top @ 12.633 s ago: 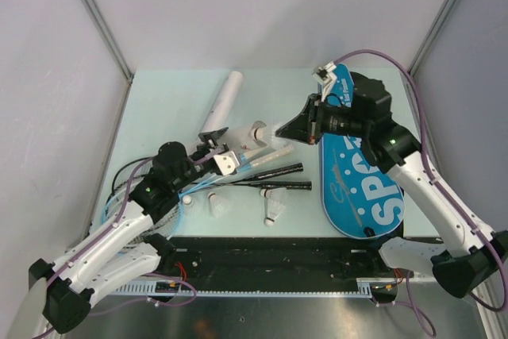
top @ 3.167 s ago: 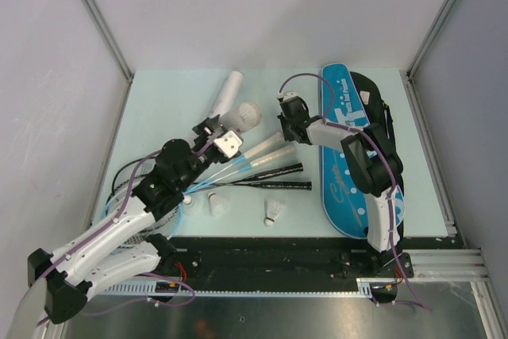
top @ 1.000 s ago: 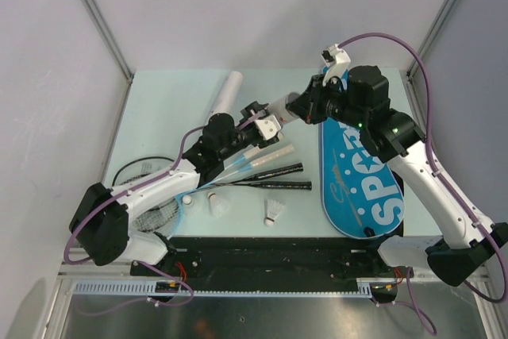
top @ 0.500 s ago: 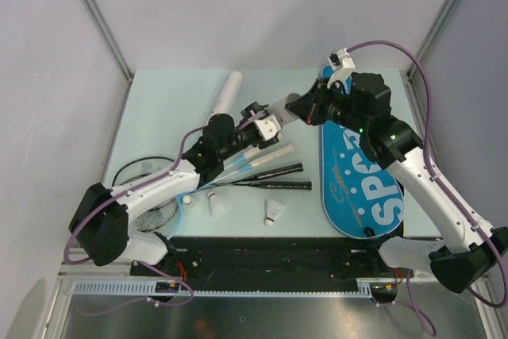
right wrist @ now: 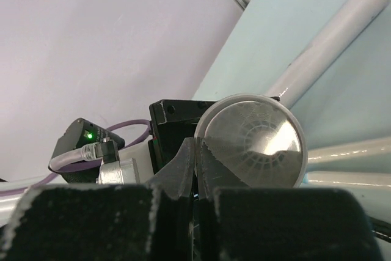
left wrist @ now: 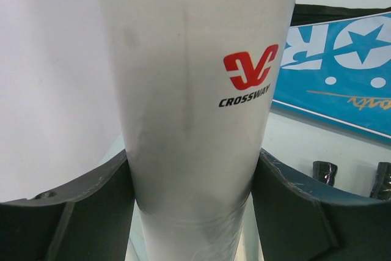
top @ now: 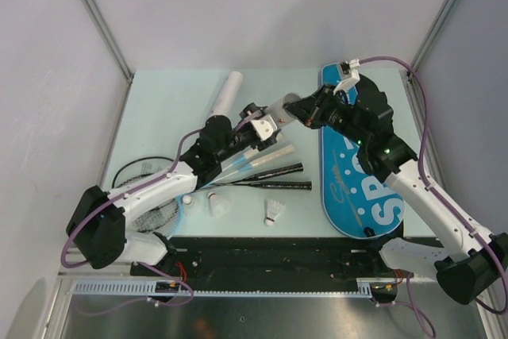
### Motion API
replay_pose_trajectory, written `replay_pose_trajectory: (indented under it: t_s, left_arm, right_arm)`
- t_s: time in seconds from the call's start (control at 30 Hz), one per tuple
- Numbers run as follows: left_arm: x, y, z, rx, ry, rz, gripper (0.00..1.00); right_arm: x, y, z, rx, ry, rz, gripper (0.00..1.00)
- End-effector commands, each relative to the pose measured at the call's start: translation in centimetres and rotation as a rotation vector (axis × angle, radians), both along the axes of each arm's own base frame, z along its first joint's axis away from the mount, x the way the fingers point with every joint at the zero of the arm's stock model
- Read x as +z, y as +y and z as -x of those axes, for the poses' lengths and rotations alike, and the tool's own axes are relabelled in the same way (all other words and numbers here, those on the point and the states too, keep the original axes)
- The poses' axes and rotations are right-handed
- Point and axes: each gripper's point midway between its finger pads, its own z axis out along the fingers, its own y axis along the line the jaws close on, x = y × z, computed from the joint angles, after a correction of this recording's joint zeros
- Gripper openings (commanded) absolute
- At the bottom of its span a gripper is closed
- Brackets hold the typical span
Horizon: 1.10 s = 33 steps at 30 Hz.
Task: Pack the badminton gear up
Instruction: Close the lid on the shuttle tube.
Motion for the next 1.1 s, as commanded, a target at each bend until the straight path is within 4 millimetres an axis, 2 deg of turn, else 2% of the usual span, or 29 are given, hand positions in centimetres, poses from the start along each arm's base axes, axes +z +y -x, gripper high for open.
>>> replay_pose_trajectory:
  t_s: [0.0,0.03,0.07,0.13,0.17,0.23,0.27,0.3,0.6,0.87,0.93,1.07]
  left_arm:
    - [7.8,-0.7,2.4,-0.099,-0.171,0.178,0.12]
    - [8.1,-0.7,2.6,-0.109,-0.179,0.188,0.12]
    - [8.3,-0.8,2.7,-0.115,-0.173,0.201,0.12]
    - [8.9,-0.8,3.1,-0.13,-0.184,0.219,0.12]
    - [9.1,-0.8,3.2,-0.135,-0.187,0.225,0.12]
    - [9.6,-0.7,3.6,-0.143,-0.202,0.236,0.12]
    - [9.6,-0.7,3.7,-0.149,-0.206,0.236,0.12]
    - [9.6,-0.5,3.9,-0.15,-0.214,0.237,0.12]
    - [10.4,-0.3,4.2,-0.156,-0.235,0.262,0.11]
    - [12.0,-0.5,5.1,-0.19,-0.265,0.287,0.09]
    - [11.9,-0.5,5.4,-0.208,-0.278,0.278,0.09]
    - [11.6,-0.3,6.0,-0.22,-0.295,0.267,0.09]
  right_arm:
    - [0.6,-0.6,-0.3,-0.023,0.051,-0.148,0.0]
    - [0.9,-0.8,-0.4,-0.022,0.041,-0.174,0.0]
    - [-0.3,-1.0,-0.7,-0.032,0.067,-0.179,0.0]
    - [0.0,-0.9,-0.5,-0.003,0.091,-0.241,0.0]
    - [-0.9,-1.2,-0.8,-0.003,0.12,-0.256,0.0]
    - [-1.0,-1.0,-0.8,0.036,0.152,-0.307,0.0]
    - [-1.8,-1.1,-1.1,0.039,0.179,-0.319,0.0]
    - [-1.4,-1.0,-1.0,0.059,0.173,-0.337,0.0]
    - [-2.8,-0.2,-0.9,0.13,0.304,-0.436,0.0]
    - [-5.8,1.3,-1.1,0.113,0.373,-0.415,0.0]
    - [-7.0,1.6,-1.2,0.124,0.428,-0.425,0.0]
    - [-7.8,2.0,-1.2,0.177,0.505,-0.456,0.0]
